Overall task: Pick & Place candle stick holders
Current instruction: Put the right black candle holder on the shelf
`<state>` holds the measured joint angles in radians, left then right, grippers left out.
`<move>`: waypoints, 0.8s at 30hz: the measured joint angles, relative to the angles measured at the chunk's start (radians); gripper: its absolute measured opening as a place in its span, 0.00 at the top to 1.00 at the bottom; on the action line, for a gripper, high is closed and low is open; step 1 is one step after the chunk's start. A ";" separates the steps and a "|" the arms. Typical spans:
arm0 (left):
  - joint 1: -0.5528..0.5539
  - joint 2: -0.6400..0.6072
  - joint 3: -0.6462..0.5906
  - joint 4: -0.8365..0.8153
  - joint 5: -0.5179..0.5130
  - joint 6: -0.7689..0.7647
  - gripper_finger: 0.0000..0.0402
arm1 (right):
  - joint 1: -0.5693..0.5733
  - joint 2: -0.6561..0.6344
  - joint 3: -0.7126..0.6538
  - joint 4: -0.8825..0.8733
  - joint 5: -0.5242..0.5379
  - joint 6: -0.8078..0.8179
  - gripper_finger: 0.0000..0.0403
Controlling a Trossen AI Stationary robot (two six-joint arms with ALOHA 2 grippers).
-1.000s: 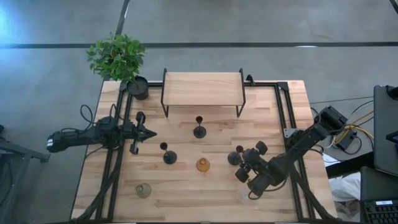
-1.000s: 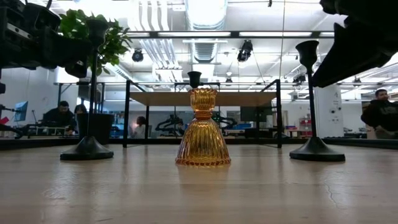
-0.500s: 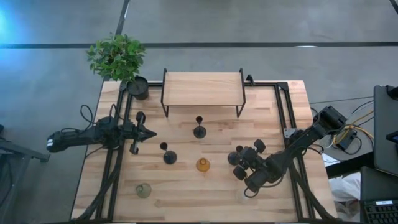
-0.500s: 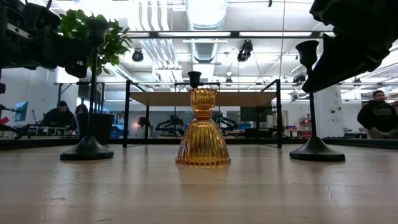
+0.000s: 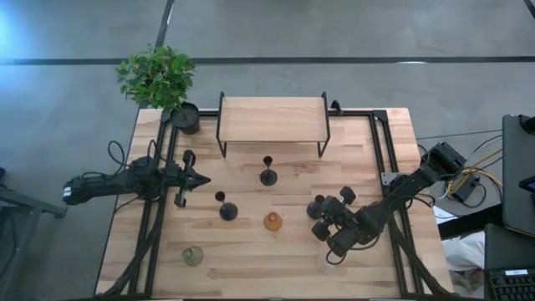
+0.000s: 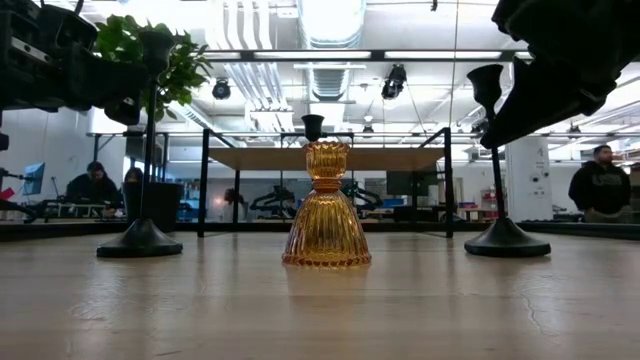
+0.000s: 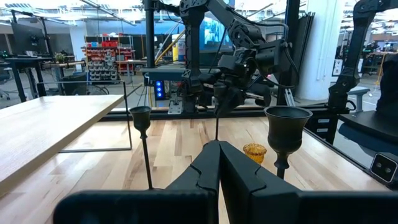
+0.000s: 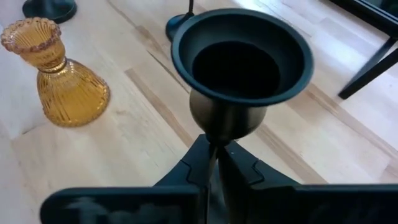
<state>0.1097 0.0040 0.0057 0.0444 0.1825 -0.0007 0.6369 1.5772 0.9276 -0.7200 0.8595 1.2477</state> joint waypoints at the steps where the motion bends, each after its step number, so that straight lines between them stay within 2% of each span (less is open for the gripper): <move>1: 0.000 0.000 0.000 0.000 0.000 0.000 0.96 | 0.000 -0.005 0.000 -0.003 -0.003 -0.003 0.97; 7: 0.000 0.000 0.000 0.000 0.000 0.000 0.96 | -0.018 -0.088 0.020 -0.008 -0.008 -0.063 0.97; 13: 0.000 0.001 0.000 0.000 0.000 0.000 0.96 | -0.087 -0.270 0.030 -0.006 -0.010 -0.188 0.97; 20: 0.000 0.001 0.000 0.000 0.000 0.000 0.96 | -0.259 -0.484 0.097 -0.003 -0.091 -0.397 0.97; 24: 0.000 0.001 0.000 0.000 0.000 0.000 0.96 | -0.389 -0.530 0.189 -0.005 -0.124 -0.576 0.97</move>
<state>0.1100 0.0048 0.0058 0.0441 0.1825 -0.0006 0.2480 1.0475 1.1163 -0.7245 0.7355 0.6712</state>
